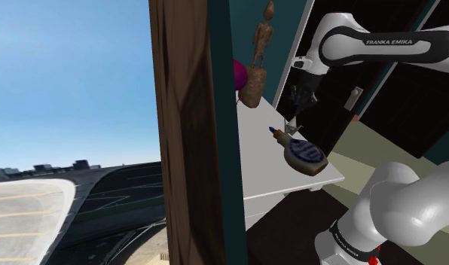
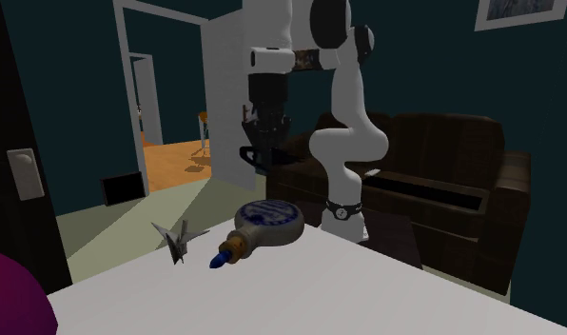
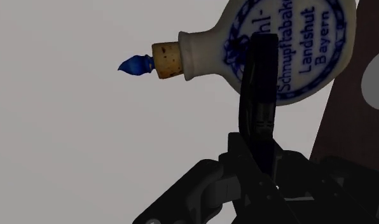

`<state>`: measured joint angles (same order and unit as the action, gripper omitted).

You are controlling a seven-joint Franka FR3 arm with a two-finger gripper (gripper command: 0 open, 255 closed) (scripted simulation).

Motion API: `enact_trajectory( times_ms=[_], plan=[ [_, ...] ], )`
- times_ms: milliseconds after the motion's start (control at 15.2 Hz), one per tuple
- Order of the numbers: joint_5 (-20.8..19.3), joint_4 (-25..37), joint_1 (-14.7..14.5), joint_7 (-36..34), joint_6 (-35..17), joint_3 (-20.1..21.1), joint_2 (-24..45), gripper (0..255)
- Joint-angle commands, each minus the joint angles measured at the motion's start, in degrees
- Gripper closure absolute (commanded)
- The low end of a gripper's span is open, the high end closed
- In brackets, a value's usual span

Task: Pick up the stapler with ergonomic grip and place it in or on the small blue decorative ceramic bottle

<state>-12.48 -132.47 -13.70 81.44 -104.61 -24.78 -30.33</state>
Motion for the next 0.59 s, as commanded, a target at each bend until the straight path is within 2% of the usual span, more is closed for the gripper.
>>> enact_trajectory(
  times_ms=[0, 330, 528],
  plan=[
    [-1.69, -2.41, 1.65, 1.39, 0.91, -0.75, -3.57, 255],
    [-5.72, -6.73, 6.06, 5.51, 3.86, -2.93, -11.46, 255],
    [-6.57, -8.60, 6.78, 6.01, 2.75, -3.65, -12.31, 255]
  ],
)
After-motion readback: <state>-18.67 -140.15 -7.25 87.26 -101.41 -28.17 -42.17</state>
